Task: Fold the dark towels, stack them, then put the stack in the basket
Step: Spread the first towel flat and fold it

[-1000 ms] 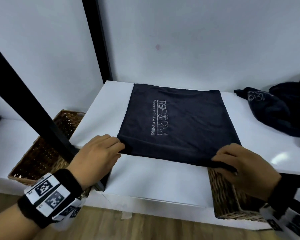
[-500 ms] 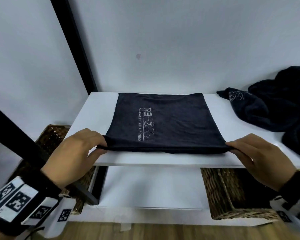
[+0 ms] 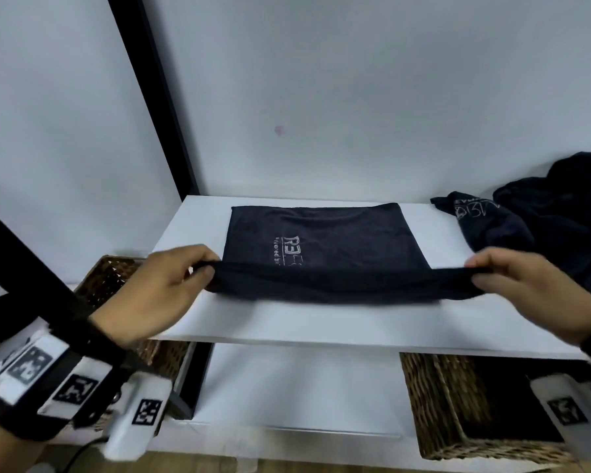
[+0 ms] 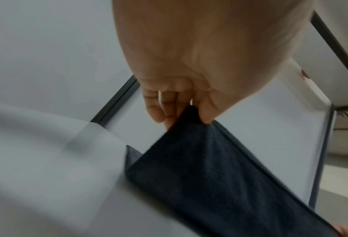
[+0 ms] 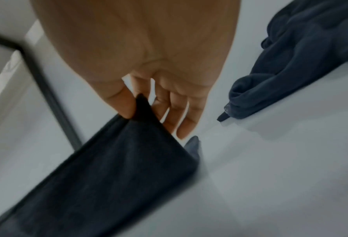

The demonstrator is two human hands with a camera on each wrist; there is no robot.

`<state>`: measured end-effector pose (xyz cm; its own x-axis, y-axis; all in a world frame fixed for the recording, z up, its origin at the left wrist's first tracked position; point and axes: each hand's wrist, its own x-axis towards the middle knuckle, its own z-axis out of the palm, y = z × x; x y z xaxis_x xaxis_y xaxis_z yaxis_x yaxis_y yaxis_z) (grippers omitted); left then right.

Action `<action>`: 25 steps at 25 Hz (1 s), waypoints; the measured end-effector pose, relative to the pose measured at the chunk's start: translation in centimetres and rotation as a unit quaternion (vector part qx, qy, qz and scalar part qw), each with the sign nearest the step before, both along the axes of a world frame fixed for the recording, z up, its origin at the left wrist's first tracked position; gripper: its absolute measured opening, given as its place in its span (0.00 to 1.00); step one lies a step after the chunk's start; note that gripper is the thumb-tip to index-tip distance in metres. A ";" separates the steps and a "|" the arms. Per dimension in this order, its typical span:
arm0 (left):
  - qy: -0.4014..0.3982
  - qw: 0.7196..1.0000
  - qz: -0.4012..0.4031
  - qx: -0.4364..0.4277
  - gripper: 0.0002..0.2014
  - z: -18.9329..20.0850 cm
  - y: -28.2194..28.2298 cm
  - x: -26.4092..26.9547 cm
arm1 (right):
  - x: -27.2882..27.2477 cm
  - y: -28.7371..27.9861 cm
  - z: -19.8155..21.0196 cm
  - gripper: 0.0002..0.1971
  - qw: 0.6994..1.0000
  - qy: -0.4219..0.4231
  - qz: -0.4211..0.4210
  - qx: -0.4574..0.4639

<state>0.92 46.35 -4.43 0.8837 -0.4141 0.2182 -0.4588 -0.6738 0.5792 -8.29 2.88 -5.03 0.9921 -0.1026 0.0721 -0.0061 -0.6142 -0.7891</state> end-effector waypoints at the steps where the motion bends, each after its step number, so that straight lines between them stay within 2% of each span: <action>1: -0.008 0.999 0.030 -0.011 0.09 0.4 -0.7 1.0 | 1.6 -0.2 0.6 0.11 0.999 0.011 -0.018 0.041; 3: -0.016 0.997 0.079 -0.017 0.09 0.5 -2.0 3.8 | 5.2 -0.4 1.0 0.09 0.993 0.042 -0.042 0.098; 5: -0.007 0.991 0.128 -0.041 0.08 -0.1 -3.3 7.4 | 8.8 -0.7 0.7 0.07 0.989 0.072 -0.060 0.116; 7: -0.001 0.985 0.166 -0.041 0.08 -0.9 -4.3 10.7 | 12.2 -0.8 -0.2 0.06 0.989 0.098 -0.076 0.081; 11: 0.022 0.982 0.185 0.007 0.09 -2.7 -5.4 15.3 | 17.2 -1.0 -1.8 0.05 0.988 0.123 -0.092 -0.003; 15: 0.032 0.978 0.204 0.036 0.06 -3.8 -5.6 18.5 | 20.3 -1.7 -3.1 0.05 0.982 0.156 -0.105 -0.009; 17: 0.044 0.975 0.215 0.040 0.06 -4.5 -5.9 19.2 | 21.3 -1.8 -3.6 0.04 0.981 0.146 -0.113 -0.058; 19: 0.056 0.972 0.222 0.052 0.06 -5.0 -6.2 19.6 | 21.9 -1.9 -3.8 0.07 0.977 0.130 -0.115 -0.125; 22: 0.068 0.968 0.213 0.110 0.05 -5.4 -5.9 20.7 | 22.3 -2.0 -3.7 0.18 0.963 0.156 -0.117 -0.184; 25: 0.071 0.962 0.194 0.180 0.06 -5.3 -6.0 21.3 | 22.4 -2.6 -4.1 0.23 0.954 0.223 -0.155 -0.129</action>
